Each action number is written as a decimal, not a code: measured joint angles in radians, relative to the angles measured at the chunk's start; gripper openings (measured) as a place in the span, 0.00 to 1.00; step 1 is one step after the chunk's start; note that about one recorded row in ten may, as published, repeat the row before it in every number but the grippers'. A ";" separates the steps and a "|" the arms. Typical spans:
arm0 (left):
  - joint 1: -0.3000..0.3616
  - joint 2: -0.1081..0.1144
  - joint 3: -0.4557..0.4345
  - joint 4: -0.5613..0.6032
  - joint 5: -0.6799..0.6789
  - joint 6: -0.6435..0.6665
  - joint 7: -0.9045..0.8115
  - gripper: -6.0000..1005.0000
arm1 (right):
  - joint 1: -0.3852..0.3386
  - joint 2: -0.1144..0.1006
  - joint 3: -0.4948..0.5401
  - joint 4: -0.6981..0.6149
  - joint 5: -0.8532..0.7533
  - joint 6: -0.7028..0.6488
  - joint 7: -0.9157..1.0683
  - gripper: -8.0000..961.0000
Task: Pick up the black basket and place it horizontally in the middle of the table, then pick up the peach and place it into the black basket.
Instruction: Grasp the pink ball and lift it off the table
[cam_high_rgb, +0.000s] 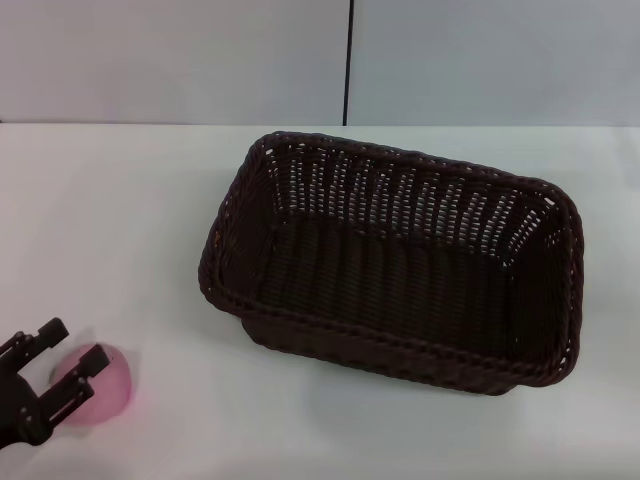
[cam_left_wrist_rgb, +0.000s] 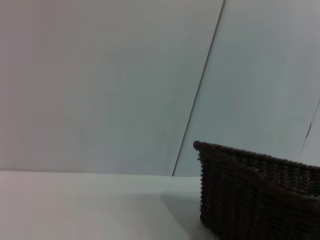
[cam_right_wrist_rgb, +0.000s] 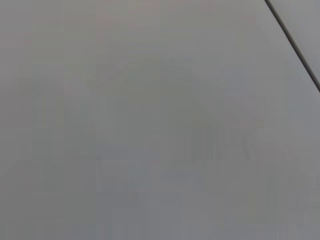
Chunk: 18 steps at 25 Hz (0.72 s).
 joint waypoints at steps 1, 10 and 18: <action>0.007 0.001 0.001 0.000 0.000 -0.011 0.000 0.67 | 0.001 0.000 -0.002 0.000 -0.008 0.000 0.000 0.44; 0.021 0.002 0.037 0.001 0.013 -0.028 0.003 0.66 | 0.013 0.001 -0.014 0.002 -0.021 0.027 -0.003 0.44; 0.014 0.004 0.039 0.002 0.048 -0.029 0.002 0.53 | 0.018 0.003 -0.032 0.016 -0.021 0.037 -0.013 0.44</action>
